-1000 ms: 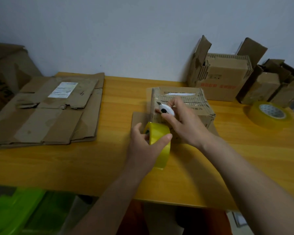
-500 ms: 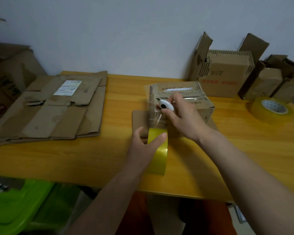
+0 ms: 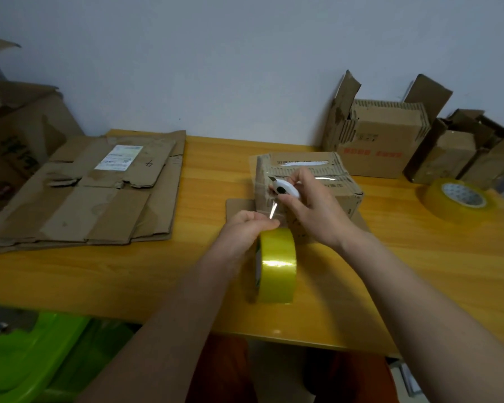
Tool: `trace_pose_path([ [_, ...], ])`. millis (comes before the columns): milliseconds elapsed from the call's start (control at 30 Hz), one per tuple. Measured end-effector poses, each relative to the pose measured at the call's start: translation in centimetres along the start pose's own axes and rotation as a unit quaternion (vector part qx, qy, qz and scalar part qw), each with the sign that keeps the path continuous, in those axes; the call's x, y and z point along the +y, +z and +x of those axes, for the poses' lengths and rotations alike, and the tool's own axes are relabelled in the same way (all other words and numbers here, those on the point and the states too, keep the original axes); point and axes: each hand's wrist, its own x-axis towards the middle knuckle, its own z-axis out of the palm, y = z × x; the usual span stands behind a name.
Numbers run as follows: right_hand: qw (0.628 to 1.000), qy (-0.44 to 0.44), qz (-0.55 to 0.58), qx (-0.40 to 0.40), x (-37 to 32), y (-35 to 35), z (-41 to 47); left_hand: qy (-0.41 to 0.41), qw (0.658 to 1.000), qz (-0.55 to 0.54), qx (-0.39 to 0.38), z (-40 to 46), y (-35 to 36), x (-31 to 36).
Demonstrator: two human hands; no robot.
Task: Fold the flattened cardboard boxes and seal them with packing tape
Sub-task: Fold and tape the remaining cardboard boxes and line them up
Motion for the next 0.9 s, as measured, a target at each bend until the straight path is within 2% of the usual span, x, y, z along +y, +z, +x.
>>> trace_pose_path([
  [100, 1.0, 0.005, -0.002, 0.004, -0.2, 0.0, -0.1, 0.002, 1.0, 0.021, -0.016, 0.3, 0.0, 0.0],
  [233, 0.998, 0.0, -0.056, -0.008, -0.7, -0.1, 0.4, 0.002, 0.999, -0.054, -0.001, 0.3, 0.2, -0.6],
  [433, 0.984, -0.091, -0.113, 0.104, -2.2, -0.7, -1.3, 0.037, 0.995, -0.091, 0.017, 0.4, 0.7, -1.4],
  [567, 0.965, -0.156, -0.204, 0.058, -1.5, -0.3, -2.8, 0.045, 0.994, -0.101, 0.021, 0.3, 0.8, -1.4],
  [900, 0.924, -0.197, -0.327, 0.015, -1.8, 0.2, -2.8, 0.055, 0.992, -0.112, 0.034, 0.2, 1.2, -1.4],
])
